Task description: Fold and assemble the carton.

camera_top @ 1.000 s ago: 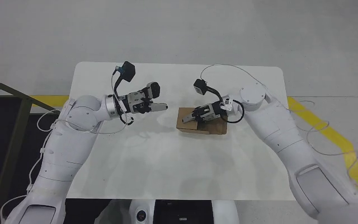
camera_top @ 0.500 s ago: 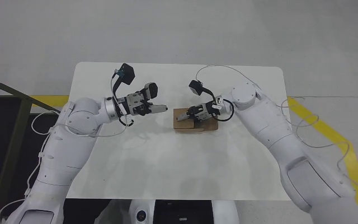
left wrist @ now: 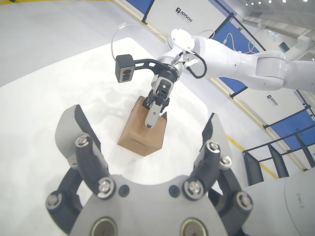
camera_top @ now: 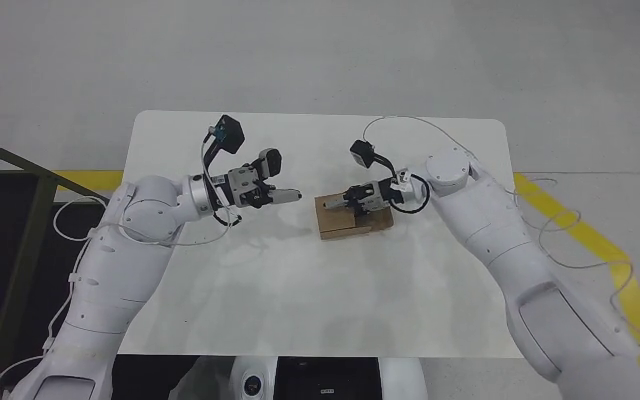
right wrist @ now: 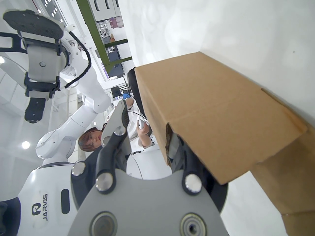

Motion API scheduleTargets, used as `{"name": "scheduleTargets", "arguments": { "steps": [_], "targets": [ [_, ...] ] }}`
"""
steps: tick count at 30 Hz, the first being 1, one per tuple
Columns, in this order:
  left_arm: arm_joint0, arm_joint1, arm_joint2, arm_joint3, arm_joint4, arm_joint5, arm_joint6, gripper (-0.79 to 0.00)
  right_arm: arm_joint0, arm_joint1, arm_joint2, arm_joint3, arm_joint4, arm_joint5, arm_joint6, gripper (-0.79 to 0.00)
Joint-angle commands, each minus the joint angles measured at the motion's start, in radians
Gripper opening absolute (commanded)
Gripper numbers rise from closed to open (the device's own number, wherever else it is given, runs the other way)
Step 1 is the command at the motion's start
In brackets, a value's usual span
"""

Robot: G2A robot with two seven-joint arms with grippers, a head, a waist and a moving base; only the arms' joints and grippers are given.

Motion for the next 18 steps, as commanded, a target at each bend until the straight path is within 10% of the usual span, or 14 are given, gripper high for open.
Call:
{"name": "scheduleTargets", "arguments": {
  "steps": [1,18],
  "targets": [
    [0.001,0.001,0.001,-0.001,0.017,0.001,0.009,0.0,-0.011,0.011,0.013,-0.026,-0.018,0.013,-0.005,-0.413],
    [0.017,0.005,0.017,-0.041,0.262,0.002,0.119,0.0,-0.179,0.123,0.192,-0.377,-0.194,0.135,-0.073,-0.234]
  ]
}}
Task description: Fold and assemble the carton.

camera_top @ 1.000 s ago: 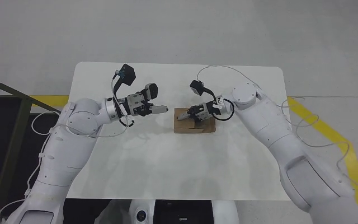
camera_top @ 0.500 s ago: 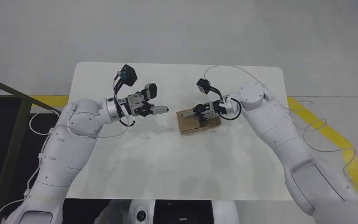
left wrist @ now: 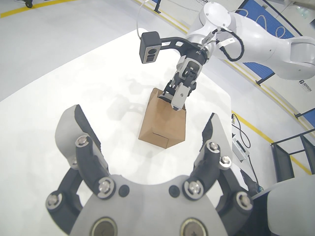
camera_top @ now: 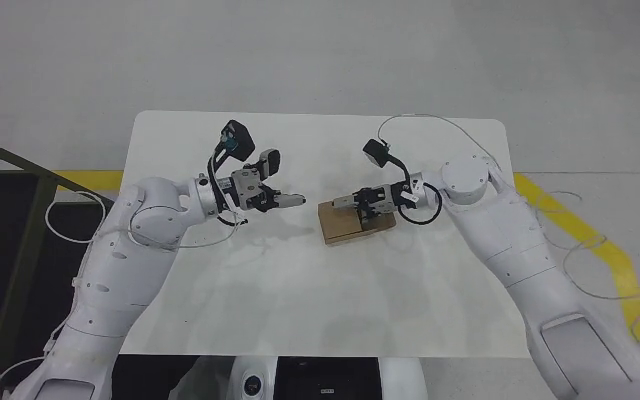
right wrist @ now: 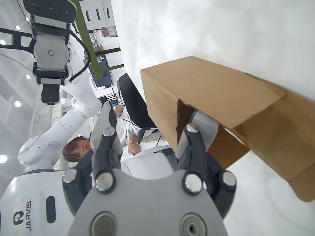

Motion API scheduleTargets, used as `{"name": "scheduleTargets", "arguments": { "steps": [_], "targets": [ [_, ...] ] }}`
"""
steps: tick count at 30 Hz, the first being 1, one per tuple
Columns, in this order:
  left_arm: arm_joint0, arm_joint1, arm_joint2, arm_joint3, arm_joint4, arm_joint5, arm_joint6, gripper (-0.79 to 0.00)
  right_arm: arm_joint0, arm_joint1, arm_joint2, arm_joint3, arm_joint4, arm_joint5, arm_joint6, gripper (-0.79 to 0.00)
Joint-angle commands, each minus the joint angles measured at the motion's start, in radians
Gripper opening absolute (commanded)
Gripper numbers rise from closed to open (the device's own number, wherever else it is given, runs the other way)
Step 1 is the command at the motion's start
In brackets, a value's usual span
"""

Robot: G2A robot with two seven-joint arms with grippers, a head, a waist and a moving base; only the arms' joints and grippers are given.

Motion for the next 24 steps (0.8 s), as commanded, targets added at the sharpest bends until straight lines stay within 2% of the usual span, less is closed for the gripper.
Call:
{"name": "scheduleTargets", "arguments": {
  "steps": [1,5,9,18,24],
  "targets": [
    [0.005,0.0,0.001,-0.007,0.04,0.001,0.018,0.0,-0.023,0.012,0.027,-0.044,-0.01,0.011,-0.004,-0.225],
    [0.022,0.0,0.009,-0.029,0.139,0.0,0.074,0.0,-0.069,0.039,0.091,-0.125,-0.04,0.034,-0.01,-0.222],
    [0.052,-0.003,0.023,-0.066,0.283,-0.001,0.182,0.0,-0.116,0.063,0.152,-0.196,-0.061,0.053,-0.005,-0.225],
    [0.117,-0.006,0.056,-0.092,0.713,-0.054,0.571,0.0,-0.213,0.101,0.262,-0.328,-0.065,0.067,-0.002,-0.197],
    [0.135,-0.004,0.083,-0.042,0.966,-0.024,0.831,0.0,-0.271,0.115,0.298,-0.394,-0.051,0.062,-0.006,-0.179]
  ]
}}
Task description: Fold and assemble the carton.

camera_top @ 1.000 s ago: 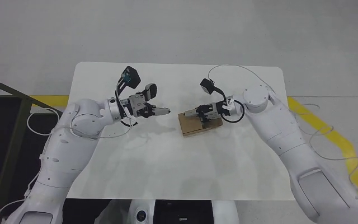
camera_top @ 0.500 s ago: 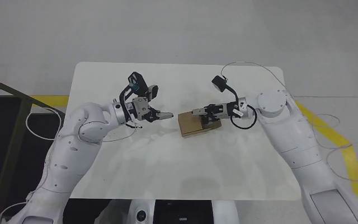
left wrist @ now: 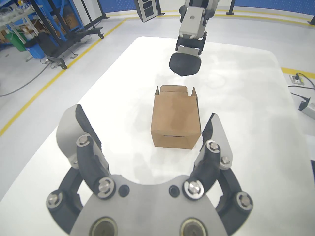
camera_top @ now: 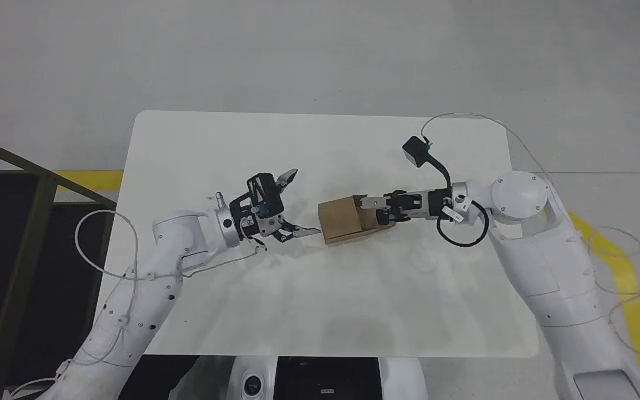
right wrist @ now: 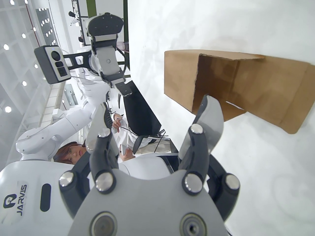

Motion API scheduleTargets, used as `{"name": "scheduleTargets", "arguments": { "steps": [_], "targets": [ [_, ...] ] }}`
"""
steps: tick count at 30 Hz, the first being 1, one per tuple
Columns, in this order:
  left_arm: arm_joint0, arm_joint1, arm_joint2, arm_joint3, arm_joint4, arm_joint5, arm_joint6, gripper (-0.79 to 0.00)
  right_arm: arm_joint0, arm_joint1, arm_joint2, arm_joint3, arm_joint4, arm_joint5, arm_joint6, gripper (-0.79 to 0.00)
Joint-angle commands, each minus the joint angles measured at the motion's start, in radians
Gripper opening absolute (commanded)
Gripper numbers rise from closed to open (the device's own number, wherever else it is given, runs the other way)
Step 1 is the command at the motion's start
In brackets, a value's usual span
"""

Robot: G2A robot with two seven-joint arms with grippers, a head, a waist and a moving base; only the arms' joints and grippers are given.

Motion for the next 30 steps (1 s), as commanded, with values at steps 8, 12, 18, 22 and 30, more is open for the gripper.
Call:
{"name": "scheduleTargets", "arguments": {
  "steps": [8,12,18,22,30],
  "targets": [
    [-0.043,-0.005,0.077,0.071,0.181,-0.04,0.062,0.0,-0.053,0.012,0.025,-0.053,0.02,-0.024,-0.012,-0.16],
    [-0.055,-0.012,0.114,0.08,0.182,-0.048,0.037,0.0,-0.082,0.021,0.044,-0.083,0.012,-0.027,-0.006,-0.129],
    [-0.083,-0.028,0.144,0.101,0.096,-0.035,-0.086,0.0,-0.124,0.033,0.069,-0.125,0.006,-0.012,-0.01,-0.074],
    [-0.108,-0.044,0.173,0.104,0.038,0.006,-0.197,0.0,-0.148,0.038,0.077,-0.152,0.004,0.002,-0.018,-0.034],
    [-0.165,-0.064,0.192,0.147,-0.055,0.035,-0.277,0.0,-0.164,0.044,0.071,-0.165,0.015,0.011,-0.024,-0.043]
  ]
}}
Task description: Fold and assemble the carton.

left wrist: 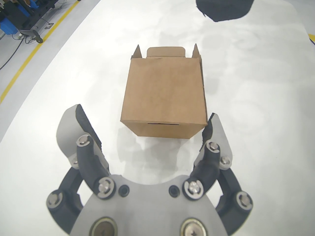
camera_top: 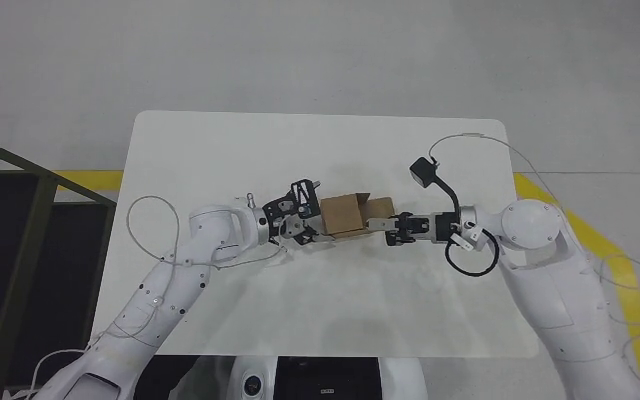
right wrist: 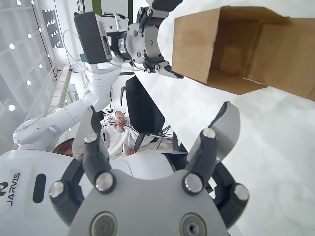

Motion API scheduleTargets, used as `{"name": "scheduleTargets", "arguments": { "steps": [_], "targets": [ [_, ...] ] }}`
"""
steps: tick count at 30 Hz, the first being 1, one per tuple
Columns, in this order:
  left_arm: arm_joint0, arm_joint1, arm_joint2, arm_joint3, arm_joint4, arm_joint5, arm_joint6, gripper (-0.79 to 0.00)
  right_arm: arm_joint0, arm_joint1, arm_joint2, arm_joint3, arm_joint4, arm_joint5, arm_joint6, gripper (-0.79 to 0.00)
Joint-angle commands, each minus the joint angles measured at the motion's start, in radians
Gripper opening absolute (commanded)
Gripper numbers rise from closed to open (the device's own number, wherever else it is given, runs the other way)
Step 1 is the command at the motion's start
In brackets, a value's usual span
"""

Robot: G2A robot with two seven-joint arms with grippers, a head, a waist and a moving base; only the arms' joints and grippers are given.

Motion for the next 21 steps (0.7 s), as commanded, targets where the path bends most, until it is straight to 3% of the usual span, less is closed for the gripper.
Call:
{"name": "scheduleTargets", "arguments": {
  "steps": [1,14,16,18,21],
  "targets": [
    [-0.011,-0.001,-0.003,0.012,-0.005,-0.003,-0.008,0.0,-0.002,0.001,-0.003,-0.001,0.003,-0.001,-0.002,-0.046],
    [-0.064,0.003,-0.028,0.072,0.043,-0.079,0.012,0.0,0.025,-0.005,-0.079,0.026,0.012,0.038,-0.031,-0.077],
    [-0.077,0.004,-0.02,0.076,0.062,-0.122,0.026,0.0,0.023,-0.005,-0.082,0.022,0.007,0.049,-0.047,-0.065],
    [-0.087,0.004,-0.013,0.084,0.072,-0.153,0.044,0.0,0.017,-0.005,-0.084,0.018,0.012,0.044,-0.062,0.0],
    [-0.099,0.004,-0.004,0.089,0.098,-0.178,0.07,0.0,0.009,-0.005,-0.082,0.011,0.014,0.04,-0.095,0.0]
  ]
}}
